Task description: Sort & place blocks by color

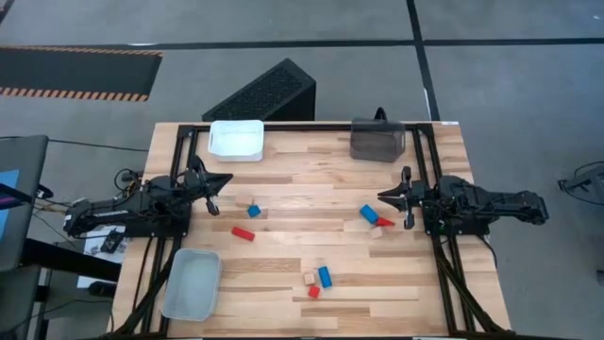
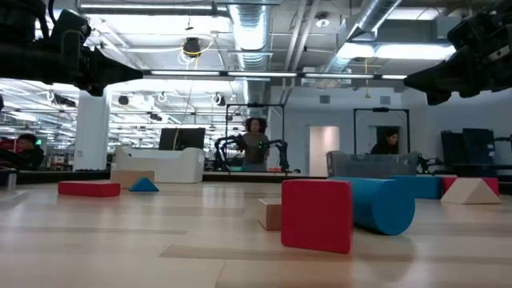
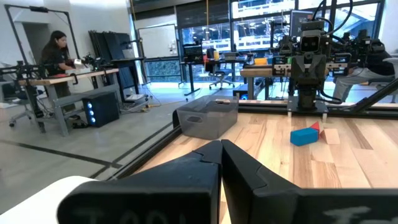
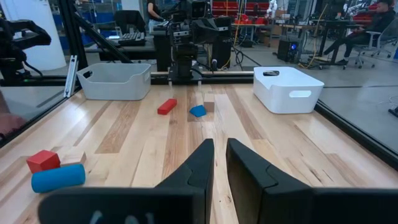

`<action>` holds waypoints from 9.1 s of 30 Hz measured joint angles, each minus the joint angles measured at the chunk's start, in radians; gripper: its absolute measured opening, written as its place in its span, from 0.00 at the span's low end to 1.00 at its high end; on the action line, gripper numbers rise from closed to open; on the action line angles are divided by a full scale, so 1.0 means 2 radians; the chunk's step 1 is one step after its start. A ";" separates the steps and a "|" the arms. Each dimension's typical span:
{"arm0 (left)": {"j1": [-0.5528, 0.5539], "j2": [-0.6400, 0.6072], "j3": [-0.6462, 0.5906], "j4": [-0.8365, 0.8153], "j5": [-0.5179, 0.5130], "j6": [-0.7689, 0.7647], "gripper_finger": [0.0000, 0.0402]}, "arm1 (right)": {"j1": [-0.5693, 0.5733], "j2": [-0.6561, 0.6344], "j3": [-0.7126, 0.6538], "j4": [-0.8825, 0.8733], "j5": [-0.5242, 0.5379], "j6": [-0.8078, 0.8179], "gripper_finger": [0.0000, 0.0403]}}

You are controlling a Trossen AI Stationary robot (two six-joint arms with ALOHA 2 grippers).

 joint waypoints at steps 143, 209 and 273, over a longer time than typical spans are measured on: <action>-0.001 0.124 0.000 0.128 -0.029 -0.062 0.14 | 0.124 0.602 0.222 -0.168 0.123 0.455 0.63; -0.001 0.156 0.000 0.151 -0.082 -0.042 0.14 | -0.017 0.648 0.329 0.027 0.149 0.211 0.34; -0.001 0.158 0.000 0.145 -0.142 0.029 0.14 | -0.151 1.227 1.011 0.014 0.024 0.132 0.47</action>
